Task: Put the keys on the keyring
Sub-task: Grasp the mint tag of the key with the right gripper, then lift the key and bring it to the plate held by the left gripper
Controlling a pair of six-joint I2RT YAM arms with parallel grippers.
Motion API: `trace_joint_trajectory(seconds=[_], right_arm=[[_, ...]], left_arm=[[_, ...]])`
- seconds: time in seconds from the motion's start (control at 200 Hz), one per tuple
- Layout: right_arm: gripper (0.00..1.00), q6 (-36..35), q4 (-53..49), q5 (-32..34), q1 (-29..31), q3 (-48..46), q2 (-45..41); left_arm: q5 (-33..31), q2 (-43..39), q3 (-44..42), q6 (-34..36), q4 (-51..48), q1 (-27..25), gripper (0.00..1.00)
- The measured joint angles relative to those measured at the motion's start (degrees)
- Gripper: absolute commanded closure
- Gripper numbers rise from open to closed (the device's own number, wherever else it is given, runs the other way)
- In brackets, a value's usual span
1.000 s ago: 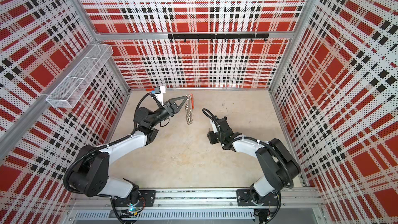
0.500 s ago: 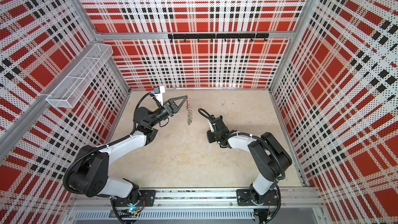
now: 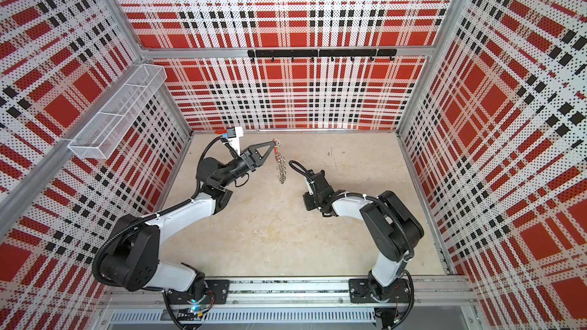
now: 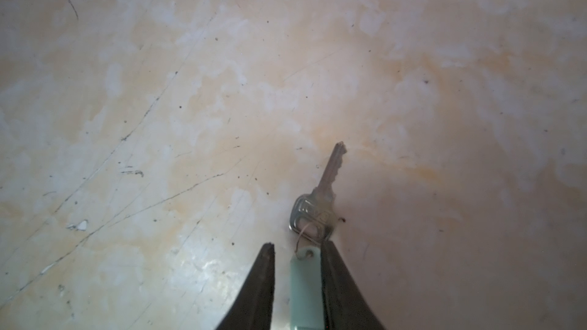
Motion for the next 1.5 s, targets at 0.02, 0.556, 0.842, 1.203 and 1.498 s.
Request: trace_joint_trajectory(seconds=[0.02, 0.556, 0.842, 1.203, 1.498], right_arm=[[0.74, -0.15, -0.02, 0.72, 0.0, 0.0, 0.09], [1.0, -0.72, -0.22, 2.19, 0.0, 1.03, 1.44], [1.0, -1.44, -2.86, 3.17, 0.02, 0.85, -3.02], [1.0, -7.1, -3.91, -12.35, -1.27, -0.24, -31.87], [1.0, -5.25, -4.24, -28.68, -2.71, 5.42, -38.4]], left_arm=[[0.0, 0.0, 0.0, 0.0, 0.0, 0.0, 1.0], [0.0, -0.52, 0.0, 0.11, -0.81, 0.0, 1.0], [-0.07, -0.55, 0.0, 0.79, -1.84, 0.0, 1.0], [-2.14, -3.06, 0.02, 10.86, -9.9, -0.79, 1.0], [0.52, -4.13, 0.04, 19.28, -13.18, -3.87, 1.0]])
